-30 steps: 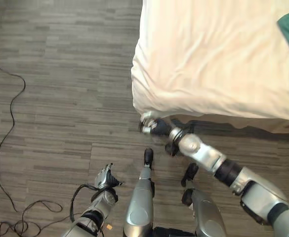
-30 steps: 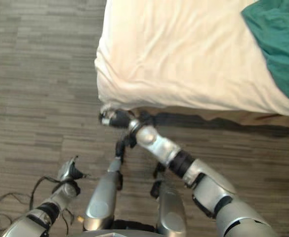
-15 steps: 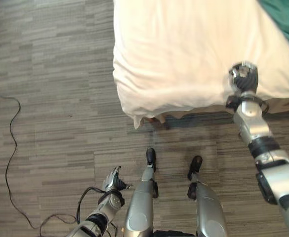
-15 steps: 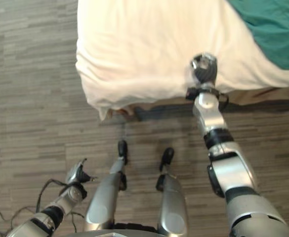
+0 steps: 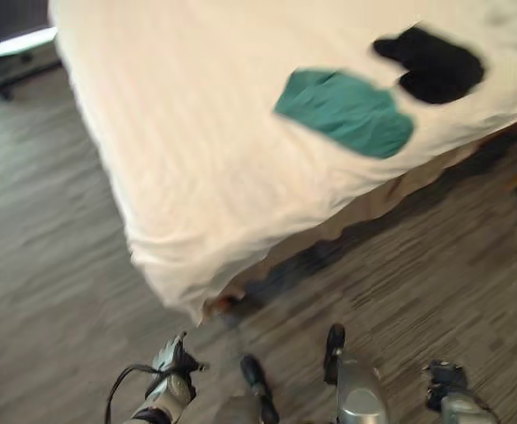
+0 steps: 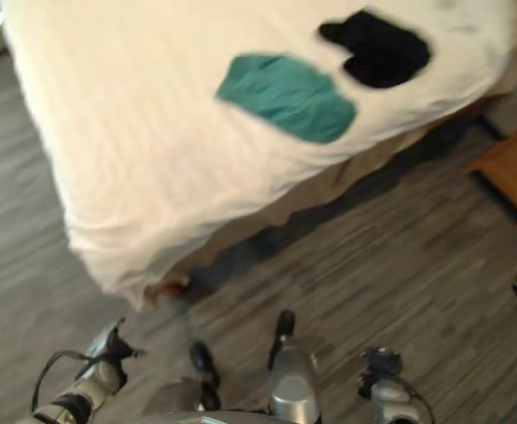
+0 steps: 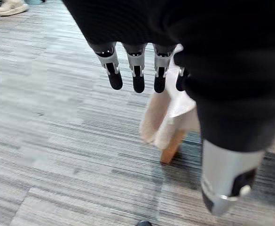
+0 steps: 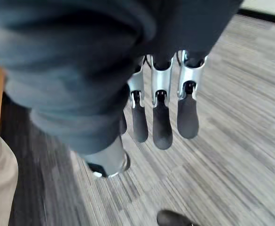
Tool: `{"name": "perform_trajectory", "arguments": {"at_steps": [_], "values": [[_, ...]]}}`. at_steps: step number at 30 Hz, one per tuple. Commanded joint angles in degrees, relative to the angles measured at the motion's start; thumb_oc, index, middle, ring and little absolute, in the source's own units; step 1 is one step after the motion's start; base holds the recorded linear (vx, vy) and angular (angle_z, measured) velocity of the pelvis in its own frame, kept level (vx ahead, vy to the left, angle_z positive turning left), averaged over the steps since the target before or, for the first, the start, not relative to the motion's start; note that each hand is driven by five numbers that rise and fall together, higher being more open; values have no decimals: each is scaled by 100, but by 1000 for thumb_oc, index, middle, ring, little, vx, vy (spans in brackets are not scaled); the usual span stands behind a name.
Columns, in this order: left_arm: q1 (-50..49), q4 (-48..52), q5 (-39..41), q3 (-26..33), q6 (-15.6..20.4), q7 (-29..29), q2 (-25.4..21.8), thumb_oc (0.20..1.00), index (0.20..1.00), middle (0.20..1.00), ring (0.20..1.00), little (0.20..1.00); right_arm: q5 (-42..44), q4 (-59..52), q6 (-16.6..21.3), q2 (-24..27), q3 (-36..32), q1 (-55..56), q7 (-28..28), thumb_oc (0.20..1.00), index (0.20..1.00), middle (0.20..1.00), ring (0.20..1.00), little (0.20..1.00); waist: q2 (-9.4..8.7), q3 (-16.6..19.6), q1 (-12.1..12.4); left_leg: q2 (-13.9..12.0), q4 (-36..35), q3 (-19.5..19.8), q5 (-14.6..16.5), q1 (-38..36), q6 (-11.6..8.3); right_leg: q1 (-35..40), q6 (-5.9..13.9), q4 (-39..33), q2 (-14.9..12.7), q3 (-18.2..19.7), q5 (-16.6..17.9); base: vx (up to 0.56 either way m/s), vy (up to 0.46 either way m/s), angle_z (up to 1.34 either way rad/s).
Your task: Tidy up the quilt and then pick up the clothes from the bed and put them into the laundry hamper.
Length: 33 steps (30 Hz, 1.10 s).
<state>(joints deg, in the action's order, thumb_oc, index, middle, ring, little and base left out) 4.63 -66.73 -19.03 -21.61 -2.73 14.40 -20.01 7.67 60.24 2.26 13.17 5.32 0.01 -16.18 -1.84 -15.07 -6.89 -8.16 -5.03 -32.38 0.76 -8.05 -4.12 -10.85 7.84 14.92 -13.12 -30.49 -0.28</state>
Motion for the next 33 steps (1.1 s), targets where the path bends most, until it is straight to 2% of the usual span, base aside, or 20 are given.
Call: {"name": "perform_trajectory", "arguments": {"at_steps": [1, 4, 5, 6, 7, 8, 9, 11, 13, 15, 17, 18, 19, 20, 22, 25, 27, 28, 29, 33], "values": [[409, -130, -826, -245, 11, -171, 62, 1000, 1000, 1000, 1000, 1000, -311, 234, 44, 249, 145, -192, 125, 1000, 1000, 1000, 1000, 1000, 108, 95, -122, 82, 706, 444, 819, -260, 18, 153, 218, -288, 259, -93, -145, 351, -154, -138], [471, -233, -1033, -369, 34, -307, 168, 1000, 1000, 1000, 1000, 1000, -443, 456, -26, 253, 473, -192, 280, 1000, 1000, 1000, 1000, 1000, 132, 235, -147, -557, 2611, 372, -104, 25, -483, 603, -272, -974, 999, 501, -463, 334, -211, -83], [536, -124, -859, -326, 34, -160, 228, 1000, 1000, 1000, 1000, 1000, -811, 366, -40, 291, 832, -222, 271, 1000, 1000, 1000, 1000, 1000, -42, 131, 82, -714, 4068, 1199, -578, 690, -526, 889, -531, -1292, 1262, 941, -546, 366, -247, -188], [557, -101, -778, -317, 29, -68, 256, 1000, 1000, 1000, 1000, 1000, -930, 374, -59, 314, 953, -295, 251, 1000, 1000, 1000, 1000, 1000, -154, 71, 230, -542, 4575, 1679, -357, 1101, -383, 1024, -574, -1441, 1276, 1186, -531, 225, -139, -255], [563, -105, -775, -319, 30, -63, 252, 1000, 1000, 1000, 1000, 1000, -933, 378, -59, 307, 950, -303, 249, 1000, 1000, 1000, 1000, 1000, -138, 72, 226, -573, 4643, 1700, -324, 1148, -382, 1017, -580, -1452, 1299, 1179, -529, 60, 38, -253], [622, -101, -697, -312, 47, 47, 288, 1000, 1000, 1000, 1000, 1000, -1004, 387, -68, 308, 1057, -392, 235, 1000, 1000, 1000, 1000, 1000, -276, 13, 337, -250, 4704, 2021, -172, 1524, -151, 1012, -557, -1505, 1203, 1453, -422, 108, 105, -214], [669, -102, -625, -298, 71, 130, 332, 1000, 1000, 1000, 1000, 1000, -1087, 442, -73, 286, 1155, -482, 231, 1000, 1000, 1000, 1000, 1000, -317, -14, 433, -43, 4652, 2343, 11, 1763, -107, 1099, -454, -1584, 1165, 1722, -419, 330, 290, -166], [735, -149, -524, -295, 158, 231, 470, 1000, 1000, 1000, 1000, 1000, -1201, 593, -101, 252, 1318, -665, 251, 1000, 1000, 1000, 1000, 1000, -226, -2, 610, 93, 3025, 2733, 377, 1845, -24, 1321, -211, -1812, 1096, 2571, -430, 462, 376, -189], [724, -132, -468, -301, 207, 231, 528, 1000, 1000, 1000, 1000, 1000, -1279, 650, -73, 295, 1384, -742, 261, 1000, 1000, 1000, 1000, 1000, -120, 66, 745, 423, 1460, 3084, 134, 1691, -82, 1424, -118, -1836, 1071, 2900, -471, 349, 284, -266], [684, -162, -597, -383, 186, 161, 509, 1000, 1000, 1000, 1000, 1000, -1393, 599, -48, 303, 1407, -649, 263, 1000, 1000, 1000, 1000, 1000, -81, 122, 765, 489, 1071, 3212, -6, 1629, -85, 1475, -166, -1406, 1125, 3042, -735, 367, 199, -149], [661, -171, -677, -453, 210, 103, 484, 1000, 1000, 1000, 1000, 1000, -1404, 637, -22, 277, 1366, -557, 309, 1000, 1000, 1000, 1000, 1000, -89, 168, 739, 493, 1112, 3159, 54, 1554, -15, 1470, -158, -1114, 1171, 3058, -884, 445, 221, -81], [685, -184, -764, -493, 162, 75, 472, 1000, 1000, 1000, 1000, 1000, -1476, 574, -69, 226, 1296, -564, 313, 1000, 1000, 1000, 1000, 1000, -114, 90, 668, 682, 1088, 3008, 331, 1223, 206, 1019, 134, 358, 1026, 2849, -746, 432, 257, -45], [689, -185, -764, -493, 162, 75, 472, 1000, 1000, 1000, 1000, 1000, -1476, 574, -70, 227, 1294, -567, 313, 1000, 1000, 1000, 1000, 1000, -112, 104, 675, 678, 1081, 3001, 317, 1242, 206, 990, 133, 364, 1030, 2857, -737, 458, 343, -37], [715, -160, -692, -440, 110, 111, 445, 1000, 1000, 1000, 1000, 1000, -1462, 494, -135, 203, 1194, -609, 320, 1000, 1000, 1000, 1000, 1000, -27, -49, 543, 635, 958, 2796, 361, 919, 308, 326, 397, 1544, 746, 2606, 9, 313, 219, -21], [731, -156, -646, -398, 83, 147, 399, 1000, 1000, 1000, 1000, 1000, -1312, 399, -121, 137, 1026, -574, 243, 1000, 1000, 1000, 1000, 1000, 97, -111, 400, 580, 641, 2734, 363, 532, 356, -183, 336, 2008, 689, 2426, 29, 432, 230, -46], [754, -107, -641, -397, 114, 131, 380, 1000, 1000, 1000, 1000, 1000, -1175, 345, -82, 115, 943, -516, 206, 1000, 1000, 1000, 1000, 1000, 118, -89, 229, 632, 426, 2800, 432, 249, 316, -381, 243, 1367, 928, 2388, -176, 371, 36, 1], [800, -165, -857, -443, 138, 51, 343, 1000, 1000, 1000, 1000, 1000, -1002, 314, -69, 107, 829, -403, 160, 1000, 1000, 1000, 1000, 1000, 69, 20, -22, 755, 128, 2849, 688, -224, 200, -607, 270, -538, 1068, 2259, -89, 577, -42, 52], [796, -165, -860, -443, 138, 51, 347, 1000, 1000, 1000, 1000, 1000, -1002, 311, -70, 111, 830, -396, 160, 1000, 1000, 1000, 1000, 1000, 101, 13, -34, 720, 112, 2861, 696, -250, 193, -547, 268, -613, 1098, 2230, -62, 821, -75, 84], [778, -275, -1011, -421, 121, 38, 341, 1000, 1000, 1000, 1000, 1000, -1030, 346, -84, 75, 813, -402, 141, 1000, 1000, 1000, 1000, 1000, 129, 66, -115, 669, 95, 2746, 898, -597, 72, -778, 359, -1272, 904, 1752, 201, 598, -55, 66], [645, -341, -1040, -356, 140, 32, 364, 1000, 1000, 1000, 1000, 1000, -1041, 450, -71, 61, 851, -313, 175, 1000, 1000, 1000, 1000, 1000, 246, 173, -171, 551, 788, 2783, 809, -716, -123, -541, 193, -1345, 924, 1495, 309, 612, -112, 14]]}}
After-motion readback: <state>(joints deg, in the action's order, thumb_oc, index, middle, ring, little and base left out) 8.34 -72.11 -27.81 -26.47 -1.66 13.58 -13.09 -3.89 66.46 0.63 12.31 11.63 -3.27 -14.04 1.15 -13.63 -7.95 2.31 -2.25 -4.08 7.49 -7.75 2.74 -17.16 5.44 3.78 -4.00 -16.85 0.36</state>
